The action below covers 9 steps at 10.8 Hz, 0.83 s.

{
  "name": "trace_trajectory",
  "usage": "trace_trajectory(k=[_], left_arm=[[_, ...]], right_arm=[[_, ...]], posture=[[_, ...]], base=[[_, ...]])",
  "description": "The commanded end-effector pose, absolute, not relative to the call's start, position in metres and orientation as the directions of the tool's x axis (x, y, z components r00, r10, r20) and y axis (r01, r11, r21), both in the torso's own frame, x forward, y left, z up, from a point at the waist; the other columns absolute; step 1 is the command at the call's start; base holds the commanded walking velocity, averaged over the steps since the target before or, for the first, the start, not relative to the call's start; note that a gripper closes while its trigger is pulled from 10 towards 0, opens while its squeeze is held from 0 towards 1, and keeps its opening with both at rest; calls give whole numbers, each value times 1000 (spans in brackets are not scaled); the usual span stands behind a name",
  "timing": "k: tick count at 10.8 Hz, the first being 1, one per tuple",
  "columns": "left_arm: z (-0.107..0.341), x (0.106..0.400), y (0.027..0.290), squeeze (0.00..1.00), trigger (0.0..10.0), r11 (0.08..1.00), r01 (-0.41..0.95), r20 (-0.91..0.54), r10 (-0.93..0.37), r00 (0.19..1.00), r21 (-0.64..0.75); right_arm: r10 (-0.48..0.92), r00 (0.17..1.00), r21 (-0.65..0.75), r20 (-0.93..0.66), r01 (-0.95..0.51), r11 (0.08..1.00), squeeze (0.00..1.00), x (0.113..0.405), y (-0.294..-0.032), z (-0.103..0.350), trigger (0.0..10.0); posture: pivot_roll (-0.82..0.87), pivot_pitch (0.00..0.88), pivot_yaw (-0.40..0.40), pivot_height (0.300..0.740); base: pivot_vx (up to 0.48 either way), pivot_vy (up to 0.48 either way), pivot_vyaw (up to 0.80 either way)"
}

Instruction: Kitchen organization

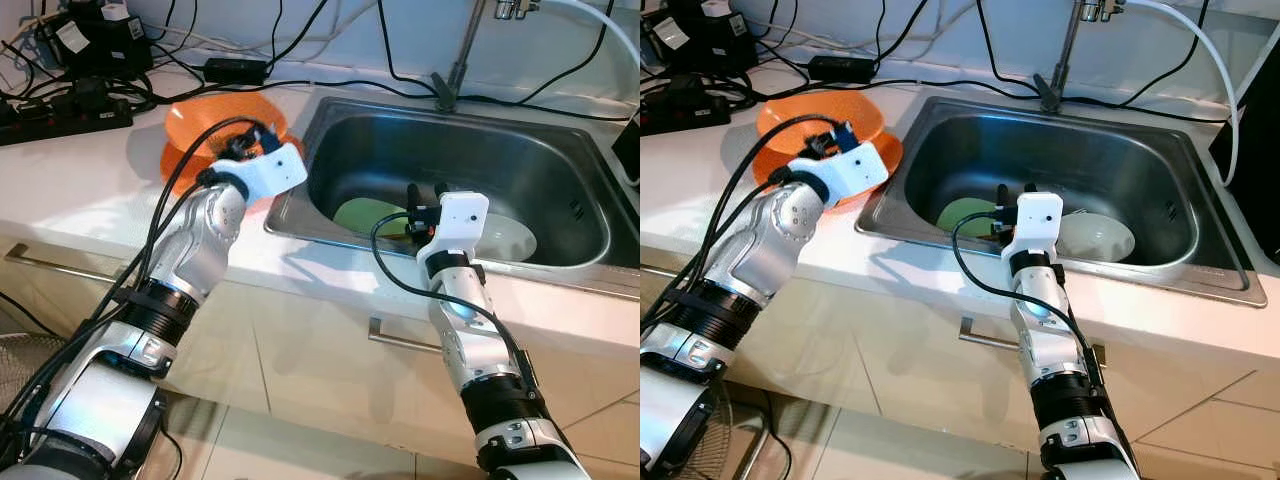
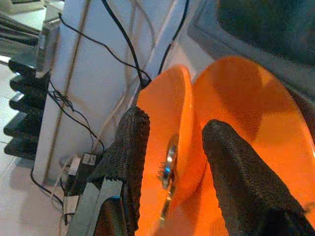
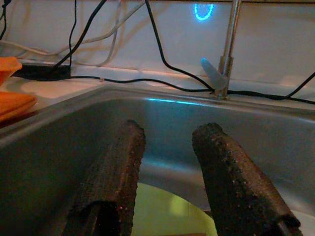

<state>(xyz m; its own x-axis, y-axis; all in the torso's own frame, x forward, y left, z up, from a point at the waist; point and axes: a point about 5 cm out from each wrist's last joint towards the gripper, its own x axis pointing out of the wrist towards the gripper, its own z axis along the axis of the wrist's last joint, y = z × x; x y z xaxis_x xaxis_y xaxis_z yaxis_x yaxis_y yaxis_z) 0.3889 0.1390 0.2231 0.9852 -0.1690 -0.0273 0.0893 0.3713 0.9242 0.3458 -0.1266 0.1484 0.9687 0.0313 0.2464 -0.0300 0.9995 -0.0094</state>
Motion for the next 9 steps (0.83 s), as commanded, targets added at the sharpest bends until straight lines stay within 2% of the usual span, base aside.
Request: trace_trajectory(k=[1, 9], left_arm=[[229, 392, 140, 0, 10000, 358, 71, -14, -162, 987, 931], [230, 400, 133, 0, 10000, 362, 79, -11, -188, 982, 929]], right_arm=[[15, 978, -9, 207, -13, 1000, 0, 344, -132, 138, 10000], [13, 979, -11, 205, -10, 1000, 0, 343, -133, 138, 10000]], posture=[[195, 55, 19, 740], [187, 65, 17, 740]], base=[[0, 0, 0], [0, 0, 0]])
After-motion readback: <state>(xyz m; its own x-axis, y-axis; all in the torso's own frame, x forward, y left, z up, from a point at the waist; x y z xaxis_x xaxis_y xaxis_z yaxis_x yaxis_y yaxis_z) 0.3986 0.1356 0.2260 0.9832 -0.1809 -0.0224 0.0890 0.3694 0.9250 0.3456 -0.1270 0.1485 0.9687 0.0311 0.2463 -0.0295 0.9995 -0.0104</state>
